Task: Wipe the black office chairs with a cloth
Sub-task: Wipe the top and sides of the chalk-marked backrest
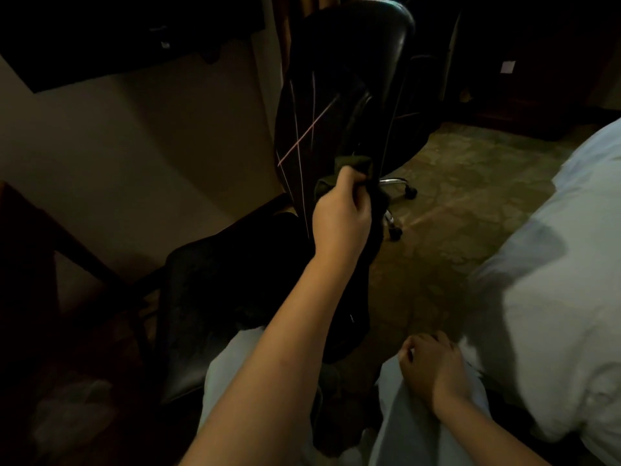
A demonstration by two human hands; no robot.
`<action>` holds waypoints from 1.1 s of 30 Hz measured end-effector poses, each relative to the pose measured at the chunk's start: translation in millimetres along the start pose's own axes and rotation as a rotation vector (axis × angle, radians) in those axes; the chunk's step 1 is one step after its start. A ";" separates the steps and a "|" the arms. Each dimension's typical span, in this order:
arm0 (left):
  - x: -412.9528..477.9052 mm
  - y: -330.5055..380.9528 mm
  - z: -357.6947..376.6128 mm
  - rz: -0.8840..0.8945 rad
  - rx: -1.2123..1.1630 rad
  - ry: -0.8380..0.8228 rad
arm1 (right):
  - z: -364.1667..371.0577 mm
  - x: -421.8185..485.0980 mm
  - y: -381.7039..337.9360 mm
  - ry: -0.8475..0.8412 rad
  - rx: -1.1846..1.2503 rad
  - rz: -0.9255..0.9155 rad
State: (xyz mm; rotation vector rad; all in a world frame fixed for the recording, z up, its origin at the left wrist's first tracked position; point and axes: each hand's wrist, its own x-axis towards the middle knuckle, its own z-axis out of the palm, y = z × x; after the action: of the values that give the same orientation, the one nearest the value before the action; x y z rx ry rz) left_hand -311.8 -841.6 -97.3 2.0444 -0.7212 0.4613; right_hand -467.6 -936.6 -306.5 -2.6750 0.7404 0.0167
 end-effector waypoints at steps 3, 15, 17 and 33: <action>-19.0 -15.9 4.6 -0.061 0.069 -0.076 | 4.5 -3.2 -1.1 -0.006 0.096 0.108; 10.7 16.7 -8.8 0.227 0.025 0.272 | -5.1 -2.4 -3.7 -0.057 0.000 -0.008; 33.3 23.8 -17.7 0.257 0.008 0.324 | -5.5 -3.2 -1.2 -0.048 0.010 -0.021; 52.5 3.1 -1.1 -0.024 0.033 0.211 | -5.0 -3.9 -5.1 -0.019 0.013 0.021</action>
State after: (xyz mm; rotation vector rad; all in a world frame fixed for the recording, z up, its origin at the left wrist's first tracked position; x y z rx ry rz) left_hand -273.9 -858.6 -65.0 1.9954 -0.5645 0.6680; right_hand -468.9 -932.3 -299.7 -2.6514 0.7599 0.0420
